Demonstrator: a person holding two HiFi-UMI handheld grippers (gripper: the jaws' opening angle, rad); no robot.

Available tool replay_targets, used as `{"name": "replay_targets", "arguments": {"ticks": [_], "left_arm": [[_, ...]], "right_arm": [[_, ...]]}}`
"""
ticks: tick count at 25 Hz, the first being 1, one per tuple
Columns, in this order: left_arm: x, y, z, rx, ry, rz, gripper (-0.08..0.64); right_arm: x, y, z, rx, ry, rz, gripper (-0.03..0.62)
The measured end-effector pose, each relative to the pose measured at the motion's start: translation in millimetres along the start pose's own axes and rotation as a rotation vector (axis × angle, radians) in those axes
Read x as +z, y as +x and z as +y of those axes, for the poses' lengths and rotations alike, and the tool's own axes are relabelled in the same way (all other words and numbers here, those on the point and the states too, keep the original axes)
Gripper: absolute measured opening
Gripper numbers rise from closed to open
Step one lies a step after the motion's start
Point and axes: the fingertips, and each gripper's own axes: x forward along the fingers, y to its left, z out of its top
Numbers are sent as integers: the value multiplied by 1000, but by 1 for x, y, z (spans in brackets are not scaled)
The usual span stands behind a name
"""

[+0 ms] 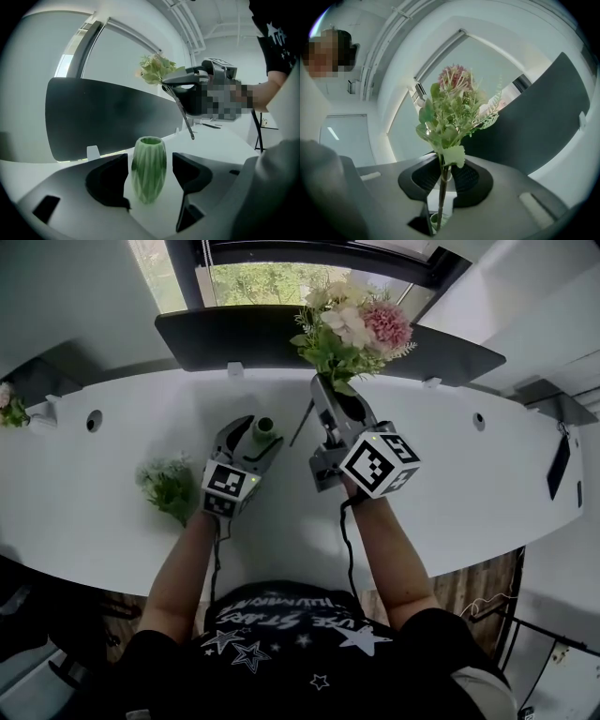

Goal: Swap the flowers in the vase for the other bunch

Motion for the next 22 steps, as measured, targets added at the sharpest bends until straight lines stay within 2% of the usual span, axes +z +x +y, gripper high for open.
{"name": "replay_targets", "arguments": {"ticks": [6, 9, 12, 18, 22], "left_arm": [[1, 5, 2, -13, -7, 3, 295], [-1, 8, 19, 16, 2, 14, 249], [-1, 12, 20, 7, -7, -9, 249], [-1, 9, 22, 19, 8, 13, 247], [-4, 10, 19, 6, -41, -3, 247]], "right_arm": [[-3, 11, -3, 0, 23, 1, 61], [-6, 27, -5, 9, 24, 3, 61], [-5, 33, -5, 19, 29, -13, 61], [-1, 45, 1, 45, 34, -58, 61], [0, 51, 4, 61, 38, -99, 61]]}}
